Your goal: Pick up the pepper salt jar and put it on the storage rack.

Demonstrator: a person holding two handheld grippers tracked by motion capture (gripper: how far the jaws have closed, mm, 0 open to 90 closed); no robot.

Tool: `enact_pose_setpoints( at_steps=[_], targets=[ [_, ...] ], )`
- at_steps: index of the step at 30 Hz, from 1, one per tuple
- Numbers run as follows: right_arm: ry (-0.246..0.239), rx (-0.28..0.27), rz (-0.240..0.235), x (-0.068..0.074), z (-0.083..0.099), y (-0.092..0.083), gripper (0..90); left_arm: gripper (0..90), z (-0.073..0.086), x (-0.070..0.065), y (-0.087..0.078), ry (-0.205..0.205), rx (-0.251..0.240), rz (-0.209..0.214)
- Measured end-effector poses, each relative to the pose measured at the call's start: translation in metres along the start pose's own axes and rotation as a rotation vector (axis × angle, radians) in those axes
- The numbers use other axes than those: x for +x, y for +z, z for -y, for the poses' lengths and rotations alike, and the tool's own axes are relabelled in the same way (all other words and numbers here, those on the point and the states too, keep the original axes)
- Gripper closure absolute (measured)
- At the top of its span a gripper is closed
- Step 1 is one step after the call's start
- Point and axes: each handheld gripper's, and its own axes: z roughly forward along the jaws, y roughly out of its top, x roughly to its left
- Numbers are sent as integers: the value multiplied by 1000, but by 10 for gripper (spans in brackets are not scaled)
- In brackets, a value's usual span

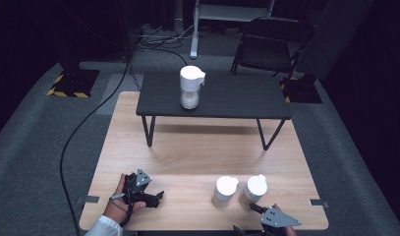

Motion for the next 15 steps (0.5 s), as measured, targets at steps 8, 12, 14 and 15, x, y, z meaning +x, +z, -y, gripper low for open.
enact_pose_setpoints(
  at_steps=[8, 12, 14, 15],
  targets=[
    [24, 7, 38, 14, -4, 11, 30, 4, 0, 0, 0, 3, -2, 2],
    [50, 3, 53, 19, -6, 17, 32, 4, 0, -1, 0, 5, -2, 4],
    [59, 5, 65, 23, -8, 20, 37, 4, 0, -1, 0, 5, -2, 4],
    [64, 7, 61, 23, -8, 22, 37, 4, 0, -1, 0, 5, -3, 5]
  ],
)
